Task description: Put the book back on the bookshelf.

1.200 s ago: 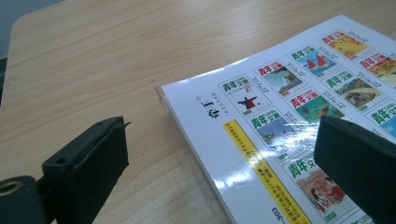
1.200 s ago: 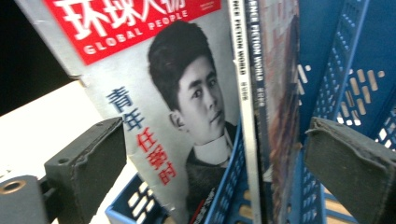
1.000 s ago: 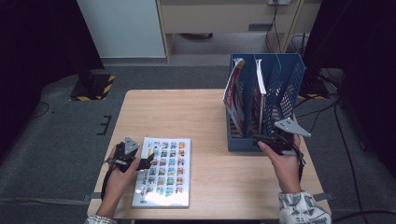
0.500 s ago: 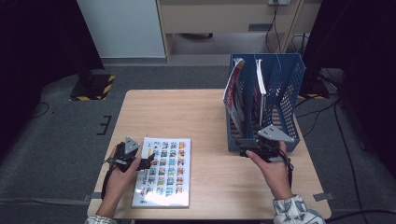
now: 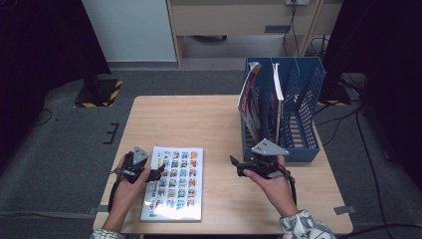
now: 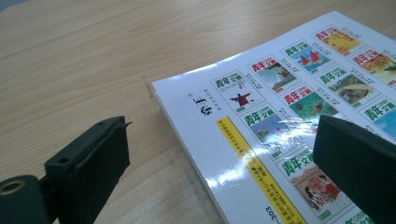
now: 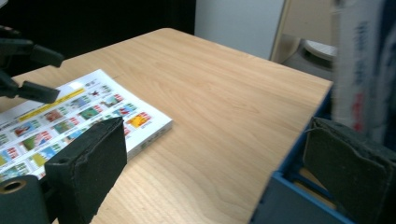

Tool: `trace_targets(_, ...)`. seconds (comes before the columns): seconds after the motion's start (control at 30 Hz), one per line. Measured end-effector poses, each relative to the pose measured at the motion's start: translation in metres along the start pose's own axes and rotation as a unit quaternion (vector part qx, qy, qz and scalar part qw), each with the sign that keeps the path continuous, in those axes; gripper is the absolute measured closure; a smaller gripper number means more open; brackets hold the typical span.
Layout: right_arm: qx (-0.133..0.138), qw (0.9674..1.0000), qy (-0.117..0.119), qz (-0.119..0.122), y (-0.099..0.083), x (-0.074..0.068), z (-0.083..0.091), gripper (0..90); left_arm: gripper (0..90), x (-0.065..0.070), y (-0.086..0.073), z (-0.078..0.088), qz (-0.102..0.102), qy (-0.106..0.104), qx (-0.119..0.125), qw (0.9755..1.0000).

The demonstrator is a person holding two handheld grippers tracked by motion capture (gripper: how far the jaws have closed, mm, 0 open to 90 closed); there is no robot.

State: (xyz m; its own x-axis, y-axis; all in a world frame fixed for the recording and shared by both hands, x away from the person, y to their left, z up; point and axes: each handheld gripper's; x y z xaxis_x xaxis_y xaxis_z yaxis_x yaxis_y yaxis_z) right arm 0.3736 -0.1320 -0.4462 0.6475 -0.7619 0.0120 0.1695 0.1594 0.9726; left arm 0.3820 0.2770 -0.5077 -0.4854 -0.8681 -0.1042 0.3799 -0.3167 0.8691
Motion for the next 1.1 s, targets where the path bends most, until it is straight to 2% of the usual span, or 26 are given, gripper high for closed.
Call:
trace_targets(0.3, -0.022, 0.9994, 0.026, 0.010, -0.009, -0.018, -0.017, 6.4, 3.1, 0.000, -0.001, -0.001, 0.001, -0.005, -0.007, 1.0000)
trace_targets(0.47, -0.037, 0.9985, 0.034, 0.023, -0.013, -0.027, -0.027, 6.6, 2.7, 0.000, 0.000, -0.001, 0.010, -0.014, -0.013, 0.9998)
trace_targets(0.67, -0.048, 0.9977, 0.041, 0.023, -0.018, -0.035, -0.040, 7.0, 2.6, 0.001, -0.002, -0.003, 0.018, -0.024, -0.021, 0.9993)
trace_targets(0.73, -0.052, 0.9975, 0.042, 0.022, -0.019, -0.038, -0.045, 7.0, 2.7, 0.001, -0.002, -0.004, 0.028, -0.027, -0.022, 0.9990)
trace_targets(0.83, -0.059, 0.9966, 0.052, 0.026, -0.022, -0.044, -0.055, 7.1, 3.0, 0.000, -0.003, -0.005, 0.027, -0.025, -0.027, 0.9990)
trace_targets(0.97, -0.071, 0.9947, 0.067, 0.032, -0.027, -0.054, -0.072, 7.8, 3.4, 0.000, -0.006, -0.007, 0.038, -0.028, -0.035, 0.9983)
trace_targets(1.1, -0.084, 0.9930, 0.078, 0.027, -0.033, -0.062, -0.087, 8.1, 3.7, -0.001, -0.007, -0.007, 0.045, -0.028, -0.043, 0.9977)
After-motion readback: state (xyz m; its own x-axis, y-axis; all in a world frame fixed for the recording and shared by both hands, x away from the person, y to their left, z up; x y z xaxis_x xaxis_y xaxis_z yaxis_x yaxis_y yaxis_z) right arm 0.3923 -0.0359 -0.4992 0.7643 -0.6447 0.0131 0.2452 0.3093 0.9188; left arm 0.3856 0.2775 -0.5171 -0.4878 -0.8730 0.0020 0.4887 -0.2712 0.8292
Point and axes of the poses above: each handheld gripper's, and its own axes: z roughly backward along the jaws, y roughly out of its top, x roughly to its right, and after that the axes turned 9 degrees about x, right-handed
